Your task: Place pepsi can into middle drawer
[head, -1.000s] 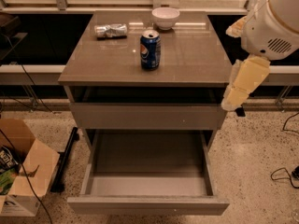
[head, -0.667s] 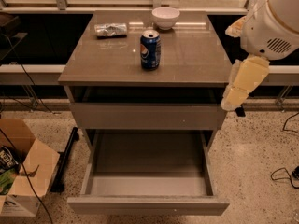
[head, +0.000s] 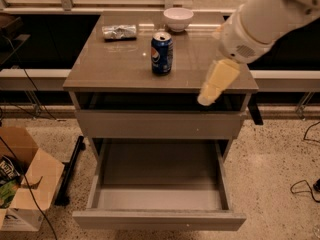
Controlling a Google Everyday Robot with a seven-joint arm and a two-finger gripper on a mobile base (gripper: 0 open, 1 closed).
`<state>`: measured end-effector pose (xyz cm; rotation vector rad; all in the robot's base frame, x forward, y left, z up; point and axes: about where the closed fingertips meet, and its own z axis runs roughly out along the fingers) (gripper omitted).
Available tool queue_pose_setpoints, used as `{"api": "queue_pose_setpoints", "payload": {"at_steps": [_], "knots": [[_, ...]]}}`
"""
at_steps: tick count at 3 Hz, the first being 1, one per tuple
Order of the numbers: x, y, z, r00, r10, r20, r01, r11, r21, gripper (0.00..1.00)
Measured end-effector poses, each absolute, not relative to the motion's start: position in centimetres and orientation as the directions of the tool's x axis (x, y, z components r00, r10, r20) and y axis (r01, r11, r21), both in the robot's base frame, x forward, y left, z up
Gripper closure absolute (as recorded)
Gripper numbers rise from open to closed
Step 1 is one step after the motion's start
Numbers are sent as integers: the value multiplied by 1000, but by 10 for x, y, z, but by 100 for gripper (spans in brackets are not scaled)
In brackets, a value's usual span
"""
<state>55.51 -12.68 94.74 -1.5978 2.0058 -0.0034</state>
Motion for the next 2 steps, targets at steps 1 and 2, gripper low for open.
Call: {"api": "queue_pose_setpoints", "payload": {"at_steps": [1, 2], "knots": [[594, -102, 939, -96, -866, -490, -891, 294, -346, 0], [627, -84, 934, -61, -842, -537, -890, 290, -353, 0]]}}
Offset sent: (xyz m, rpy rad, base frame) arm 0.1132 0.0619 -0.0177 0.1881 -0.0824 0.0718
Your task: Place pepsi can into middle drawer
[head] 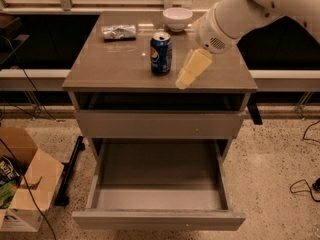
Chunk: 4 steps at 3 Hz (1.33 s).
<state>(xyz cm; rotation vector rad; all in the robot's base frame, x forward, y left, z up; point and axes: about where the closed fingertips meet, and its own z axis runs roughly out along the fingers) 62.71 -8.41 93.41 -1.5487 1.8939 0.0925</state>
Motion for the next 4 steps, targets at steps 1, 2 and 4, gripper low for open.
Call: {"api": "queue_pose_setpoints", "payload": {"at_steps": [1, 2, 4], "knots": [[657, -73, 923, -38, -828, -559, -903, 269, -336, 0], [691, -61, 902, -34, -821, -570, -927, 239, -289, 0], [720, -38, 887, -15, -821, -570, -946, 197, -258, 0]]}}
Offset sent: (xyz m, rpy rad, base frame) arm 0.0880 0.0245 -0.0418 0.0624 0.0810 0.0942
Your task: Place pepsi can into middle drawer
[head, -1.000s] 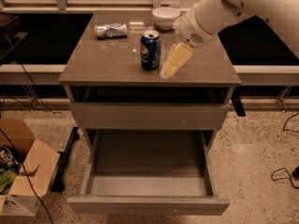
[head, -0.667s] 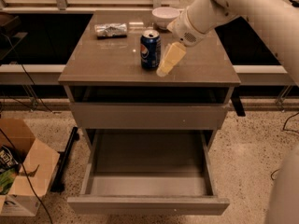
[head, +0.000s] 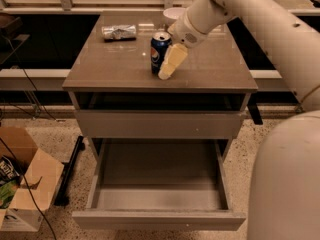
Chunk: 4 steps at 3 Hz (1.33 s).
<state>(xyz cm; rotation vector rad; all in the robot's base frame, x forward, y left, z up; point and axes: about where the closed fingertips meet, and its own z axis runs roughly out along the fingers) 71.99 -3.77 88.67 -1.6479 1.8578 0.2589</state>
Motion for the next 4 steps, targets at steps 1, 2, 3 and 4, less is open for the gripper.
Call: {"api": "queue_pose_setpoints", "payload": {"at_steps": [1, 2, 3, 4], "knots": [[734, -19, 894, 11, -809, -588, -948, 179, -265, 0], [742, -1, 899, 39, -801, -597, -949, 157, -272, 0], [745, 7, 897, 40, -806, -590, -952, 149, -269, 18], [745, 3, 894, 28, -813, -581, -952, 155, -263, 42]]}}
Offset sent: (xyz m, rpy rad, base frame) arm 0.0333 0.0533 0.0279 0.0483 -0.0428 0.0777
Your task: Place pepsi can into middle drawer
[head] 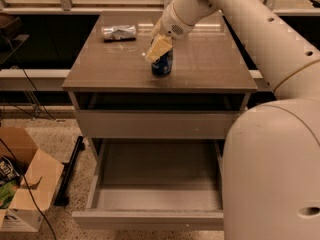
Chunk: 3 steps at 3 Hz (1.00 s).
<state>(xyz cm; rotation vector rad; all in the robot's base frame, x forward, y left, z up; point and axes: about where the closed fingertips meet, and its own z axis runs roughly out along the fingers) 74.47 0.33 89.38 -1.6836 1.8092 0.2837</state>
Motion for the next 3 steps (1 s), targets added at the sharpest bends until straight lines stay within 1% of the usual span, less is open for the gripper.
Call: {"api": "queue_pose_setpoints", "payload": {"at_steps": [2, 3], "knots": [[743, -3, 892, 14, -819, -574, -952, 164, -257, 88], [743, -3, 893, 14, -819, -574, -952, 164, -257, 91]]}}
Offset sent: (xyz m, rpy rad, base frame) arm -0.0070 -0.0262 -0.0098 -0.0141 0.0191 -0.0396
